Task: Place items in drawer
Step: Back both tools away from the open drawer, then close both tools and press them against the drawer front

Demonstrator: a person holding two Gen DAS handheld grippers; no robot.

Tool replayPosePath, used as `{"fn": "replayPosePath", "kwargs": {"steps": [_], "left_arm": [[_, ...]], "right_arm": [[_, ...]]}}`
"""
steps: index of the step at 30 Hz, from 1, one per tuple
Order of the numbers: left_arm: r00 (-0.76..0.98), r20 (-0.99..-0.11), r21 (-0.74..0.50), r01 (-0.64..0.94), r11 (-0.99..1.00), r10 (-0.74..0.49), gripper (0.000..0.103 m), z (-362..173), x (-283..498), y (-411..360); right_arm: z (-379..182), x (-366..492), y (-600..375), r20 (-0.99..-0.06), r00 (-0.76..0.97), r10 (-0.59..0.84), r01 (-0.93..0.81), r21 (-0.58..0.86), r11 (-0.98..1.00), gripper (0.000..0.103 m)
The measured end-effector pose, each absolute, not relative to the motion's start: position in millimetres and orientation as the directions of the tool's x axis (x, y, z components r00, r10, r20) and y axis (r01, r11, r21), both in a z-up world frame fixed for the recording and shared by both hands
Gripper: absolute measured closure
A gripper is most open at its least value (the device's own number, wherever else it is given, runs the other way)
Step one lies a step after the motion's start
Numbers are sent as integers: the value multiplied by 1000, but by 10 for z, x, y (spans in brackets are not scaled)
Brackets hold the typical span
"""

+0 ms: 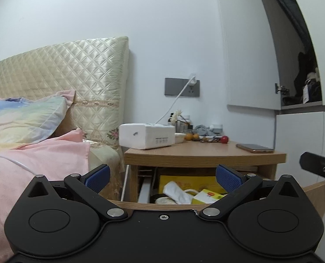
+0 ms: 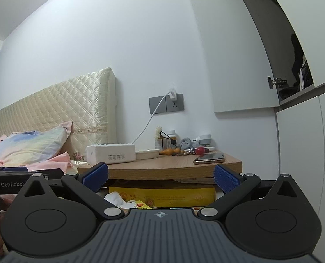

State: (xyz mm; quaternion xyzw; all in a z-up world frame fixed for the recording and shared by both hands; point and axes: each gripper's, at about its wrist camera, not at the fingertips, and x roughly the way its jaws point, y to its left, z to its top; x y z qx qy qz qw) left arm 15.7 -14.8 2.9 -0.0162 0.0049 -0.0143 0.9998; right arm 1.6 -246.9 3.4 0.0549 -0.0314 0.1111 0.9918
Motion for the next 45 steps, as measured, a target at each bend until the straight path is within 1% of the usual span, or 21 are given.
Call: {"fn": "replayPosePath", "kwargs": {"steps": [3, 6, 9, 10, 11, 15, 17, 21, 23, 24, 25, 27, 29, 31, 32, 34, 36, 37, 39, 41, 45], "left_arm": [[999, 24, -8, 31, 999, -31, 1, 24, 63, -233], [998, 38, -36, 49, 998, -47, 1, 35, -46, -301], [995, 48, -58, 85, 995, -82, 1, 27, -162, -398], [995, 47, -55, 89, 995, -87, 5, 13, -188, -438], [995, 45, -54, 86, 995, -84, 6, -4, -211, -470], [997, 39, -50, 68, 996, -66, 6, -59, -261, -516], [998, 45, -39, 56, 998, -54, 6, -75, -290, -538], [998, 39, -29, 50, 998, -49, 7, -122, -334, -559], [999, 15, -33, 39, 999, -39, 15, -155, -336, -572], [999, 0, -35, 33, 999, -33, 24, -170, -331, -581], [999, -14, -39, 31, 999, -31, 29, -185, -325, -589], [999, -39, -45, 34, 998, -35, 31, -214, -312, -600], [999, -45, -42, 28, 999, -30, 37, -231, -308, -604], [998, -49, -44, 23, 999, -25, 44, -242, -299, -591], [998, -53, -48, 22, 999, -24, 47, -246, -292, -582], [998, -66, -55, 19, 998, -23, 63, -255, -271, -562], [997, -77, -53, 12, 999, -16, 73, -263, -251, -553], [996, -87, -57, 11, 998, -16, 82, -268, -241, -544], [994, -105, -65, 6, 998, -13, 95, -281, -223, -528], [994, -114, -64, -1, 998, -6, 95, -300, -210, -520], [995, -100, -59, -9, 998, 3, 101, -312, -217, -506]], "right_arm": [[20, -40, -2466, 68, 972, 225, -232, 113, 966, 0], [-13, -118, -2443, 68, 973, 219, -226, 111, 968, 0], [-47, -202, -2421, 77, 975, 210, -217, 104, 971, 4], [-54, -226, -2417, 80, 975, 207, -214, 101, 971, 7], [-62, -247, -2418, 82, 976, 203, -210, 100, 973, 8], [-87, -293, -2434, 78, 979, 191, -198, 106, 974, 24], [-91, -316, -2436, 82, 978, 190, -198, 104, 975, 29], [-109, -329, -2425, 68, 977, 201, -207, 103, 973, 44], [-125, -342, -2421, 58, 976, 208, -213, 103, 972, 48], [-132, -344, -2415, 53, 976, 211, -215, 101, 971, 52], [-139, -346, -2409, 48, 976, 213, -217, 100, 971, 58], [-153, -346, -2396, 35, 977, 209, -212, 101, 972, 62], [-166, -353, -2400, 27, 978, 208, -209, 108, 972, 67], [-172, -352, -2413, 21, 979, 202, -203, 116, 972, 77], [-173, -348, -2422, 19, 980, 200, -200, 118, 973, 78], [-171, -343, -2440, 17, 981, 192, -193, 123, 973, 84], [-171, -340, -2454, 14, 982, 189, -190, 132, 973, 87], [-176, -340, -2459, 12, 982, 187, -187, 134, 973, 91], [-173, -329, -2457, 6, 983, 182, -181, 135, 974, 92], [-173, -319, -2464, 1, 983, 183, -181, 137, 974, 96], [-180, -304, -2469, -15, 983, 183, -180, 132, 975, 97]]}}
